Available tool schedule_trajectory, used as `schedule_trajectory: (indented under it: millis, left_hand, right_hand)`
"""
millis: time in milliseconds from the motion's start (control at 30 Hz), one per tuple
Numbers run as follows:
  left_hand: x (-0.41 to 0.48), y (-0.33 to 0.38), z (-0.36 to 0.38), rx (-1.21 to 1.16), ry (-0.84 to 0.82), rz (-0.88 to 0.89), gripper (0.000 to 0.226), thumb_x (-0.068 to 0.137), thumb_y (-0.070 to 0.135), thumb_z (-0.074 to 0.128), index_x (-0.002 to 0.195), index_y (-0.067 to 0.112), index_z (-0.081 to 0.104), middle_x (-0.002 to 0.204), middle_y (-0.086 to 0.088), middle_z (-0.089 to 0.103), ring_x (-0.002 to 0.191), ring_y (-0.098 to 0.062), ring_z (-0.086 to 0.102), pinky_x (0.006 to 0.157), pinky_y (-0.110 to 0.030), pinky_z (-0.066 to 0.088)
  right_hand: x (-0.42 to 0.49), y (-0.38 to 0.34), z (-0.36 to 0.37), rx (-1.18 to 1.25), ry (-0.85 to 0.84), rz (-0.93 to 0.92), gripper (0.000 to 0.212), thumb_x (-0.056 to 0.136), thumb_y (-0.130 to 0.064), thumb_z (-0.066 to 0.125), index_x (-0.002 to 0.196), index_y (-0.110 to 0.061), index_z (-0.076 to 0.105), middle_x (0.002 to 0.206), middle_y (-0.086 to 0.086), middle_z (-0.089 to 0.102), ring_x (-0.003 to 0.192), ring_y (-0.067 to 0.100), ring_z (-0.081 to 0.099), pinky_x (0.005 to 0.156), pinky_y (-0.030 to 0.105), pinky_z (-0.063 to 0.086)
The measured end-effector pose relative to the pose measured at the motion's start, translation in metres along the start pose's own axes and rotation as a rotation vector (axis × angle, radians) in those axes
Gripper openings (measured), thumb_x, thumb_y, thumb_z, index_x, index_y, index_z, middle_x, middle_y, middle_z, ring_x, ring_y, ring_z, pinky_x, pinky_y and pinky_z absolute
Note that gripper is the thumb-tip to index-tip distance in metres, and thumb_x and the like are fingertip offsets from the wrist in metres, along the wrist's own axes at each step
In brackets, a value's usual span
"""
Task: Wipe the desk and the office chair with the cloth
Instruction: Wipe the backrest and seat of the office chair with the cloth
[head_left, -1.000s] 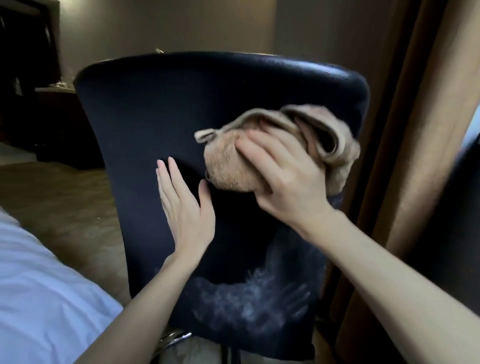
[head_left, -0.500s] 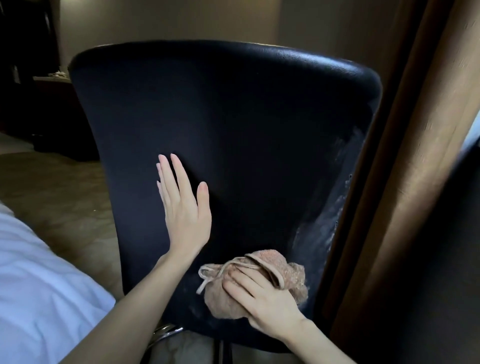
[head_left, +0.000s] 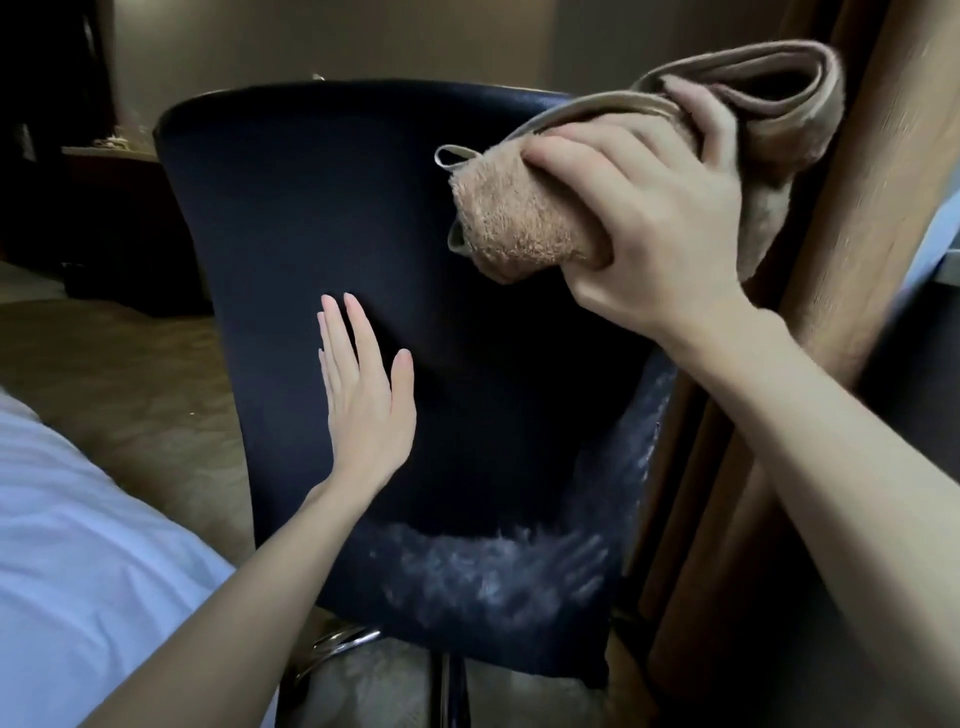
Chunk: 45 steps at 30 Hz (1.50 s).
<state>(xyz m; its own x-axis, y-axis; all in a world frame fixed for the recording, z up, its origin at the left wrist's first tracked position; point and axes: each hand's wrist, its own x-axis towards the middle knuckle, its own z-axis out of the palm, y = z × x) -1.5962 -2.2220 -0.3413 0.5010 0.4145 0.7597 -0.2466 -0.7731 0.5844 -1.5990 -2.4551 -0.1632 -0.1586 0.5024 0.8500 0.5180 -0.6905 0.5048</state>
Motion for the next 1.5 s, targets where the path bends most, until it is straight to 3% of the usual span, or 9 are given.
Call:
schedule_trajectory:
  millis: [267,433,600,733,867,933,1100,1200,1500]
  left_hand:
    - [0.001,-0.001,0.004,-0.004,0.002,0.004,0.07,0.11,0.031,0.031,0.165,0.017,-0.011,0.173,-0.004,-0.018,0.159,-0.021,-0.016,0.129,-0.04,-0.006]
    - [0.001,-0.001,0.006,0.012,-0.027,0.012,0.07,0.11,0.032,0.029,0.164,0.018,-0.014,0.172,-0.004,-0.021,0.159,-0.021,-0.019,0.128,-0.04,-0.008]
    - [0.001,0.0,0.003,0.031,-0.06,0.003,0.07,0.111,0.033,0.029,0.164,0.02,-0.016,0.171,-0.002,-0.024,0.158,-0.019,-0.021,0.129,-0.043,-0.006]
    - [0.003,-0.003,-0.004,0.041,-0.083,-0.018,0.07,0.111,0.034,0.028,0.163,0.022,-0.017,0.171,0.001,-0.025,0.158,-0.017,-0.021,0.128,-0.043,-0.006]
    - [0.009,-0.009,-0.01,0.035,-0.099,-0.046,0.069,0.112,0.031,0.029,0.164,0.021,-0.015,0.171,0.001,-0.024,0.158,-0.017,-0.02,0.129,-0.044,-0.003]
    - [0.012,-0.012,-0.013,-0.019,-0.102,-0.076,0.068,0.112,0.029,0.029,0.164,0.023,-0.015,0.171,0.003,-0.024,0.158,-0.016,-0.02,0.128,-0.043,-0.002]
    - [0.021,-0.025,-0.022,-0.1,-0.102,-0.132,0.066,0.113,0.03,0.03,0.165,0.027,-0.01,0.172,0.006,-0.02,0.158,-0.011,-0.015,0.121,-0.026,-0.003]
    - [0.023,-0.029,-0.02,-0.153,-0.101,-0.18,0.067,0.112,0.043,0.031,0.165,0.031,-0.009,0.172,0.009,-0.018,0.158,-0.008,-0.014,0.12,-0.025,-0.004]
    - [0.035,-0.029,-0.002,-0.213,-0.063,-0.279,0.073,0.11,0.053,0.028,0.164,0.028,-0.013,0.172,0.004,-0.021,0.158,-0.015,-0.018,0.114,-0.027,-0.008]
  right_hand:
    - [-0.109,-0.045,0.038,0.302,-0.034,0.101,0.063,0.068,0.001,0.066,0.131,-0.003,0.07,0.131,0.014,0.069,0.123,0.036,0.065,0.113,0.044,0.046]
    - [-0.209,-0.091,0.056,0.413,-0.32,0.106,0.082,0.058,0.002,0.073,0.139,-0.004,0.064,0.142,0.014,0.063,0.137,0.032,0.055,0.122,0.041,0.034]
    - [-0.258,-0.11,0.059,0.448,-0.497,0.037,0.074,0.07,0.0,0.075,0.142,-0.008,0.062,0.147,0.01,0.059,0.141,0.03,0.052,0.109,0.051,0.049]
    - [-0.229,-0.102,0.042,0.524,-0.322,0.038,0.062,0.076,-0.007,0.066,0.138,-0.01,0.066,0.143,0.009,0.063,0.138,0.028,0.056,0.112,0.056,0.044]
    - [-0.135,-0.054,0.01,0.273,0.02,0.036,0.051,0.095,-0.034,0.043,0.14,-0.017,0.063,0.142,0.005,0.064,0.131,0.024,0.061,0.118,0.056,0.029]
    - [-0.082,-0.026,0.003,0.168,0.073,-0.015,0.049,0.093,-0.027,0.049,0.137,-0.017,0.067,0.141,0.003,0.066,0.129,0.026,0.062,0.118,0.058,0.028]
    - [-0.008,0.006,0.002,0.077,0.098,-0.181,0.042,0.092,-0.027,0.057,0.131,-0.019,0.071,0.13,-0.006,0.071,0.123,0.02,0.066,0.119,0.068,0.017]
    - [-0.011,-0.007,0.013,0.12,0.139,-0.126,0.04,0.092,-0.029,0.059,0.128,-0.018,0.073,0.123,-0.005,0.073,0.115,0.021,0.069,0.119,0.071,0.021]
    - [-0.149,-0.074,0.043,0.318,0.039,0.086,0.049,0.08,-0.024,0.062,0.126,-0.011,0.074,0.12,0.008,0.075,0.11,0.028,0.069,0.118,0.074,0.017]
